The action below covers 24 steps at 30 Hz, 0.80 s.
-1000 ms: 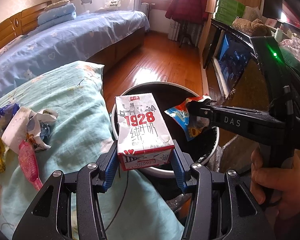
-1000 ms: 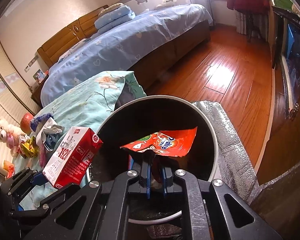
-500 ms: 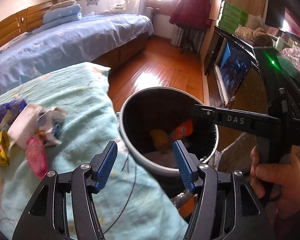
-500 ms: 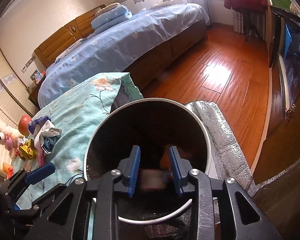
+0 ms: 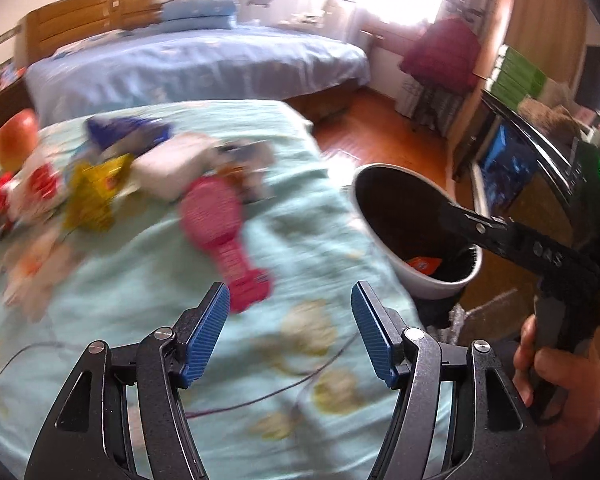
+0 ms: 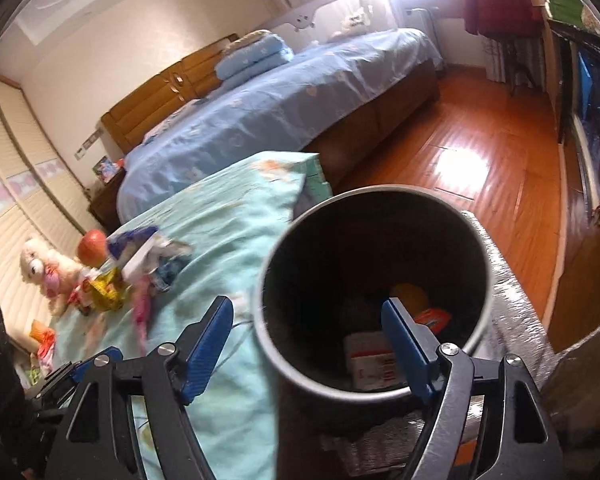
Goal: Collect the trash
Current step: 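Grasp the yellow snack bag with the left gripper while the right grasps the pink hairbrush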
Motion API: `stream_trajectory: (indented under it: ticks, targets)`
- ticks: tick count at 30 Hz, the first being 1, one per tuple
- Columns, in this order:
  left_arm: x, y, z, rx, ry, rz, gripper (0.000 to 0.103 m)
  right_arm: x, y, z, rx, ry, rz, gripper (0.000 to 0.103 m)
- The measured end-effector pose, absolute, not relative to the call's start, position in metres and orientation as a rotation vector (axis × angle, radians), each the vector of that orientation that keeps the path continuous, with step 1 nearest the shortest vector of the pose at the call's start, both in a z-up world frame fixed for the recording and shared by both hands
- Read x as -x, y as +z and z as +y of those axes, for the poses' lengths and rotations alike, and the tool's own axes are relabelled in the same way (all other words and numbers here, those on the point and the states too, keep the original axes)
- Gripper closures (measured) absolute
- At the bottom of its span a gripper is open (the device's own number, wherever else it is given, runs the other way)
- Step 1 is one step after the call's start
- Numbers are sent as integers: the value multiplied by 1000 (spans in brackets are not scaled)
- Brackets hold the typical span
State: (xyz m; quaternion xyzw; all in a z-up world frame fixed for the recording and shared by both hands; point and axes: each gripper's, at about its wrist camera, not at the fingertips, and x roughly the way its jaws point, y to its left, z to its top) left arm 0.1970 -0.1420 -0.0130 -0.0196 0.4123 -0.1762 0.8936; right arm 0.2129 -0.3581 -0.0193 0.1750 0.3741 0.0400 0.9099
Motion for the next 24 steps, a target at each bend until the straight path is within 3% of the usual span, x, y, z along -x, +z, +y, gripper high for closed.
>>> stream_trajectory:
  ticks: [24]
  targets:
    - [-219, -28, -18, 130, -125, 854, 39, -223, -29, -247, -244, 258, 823, 25]
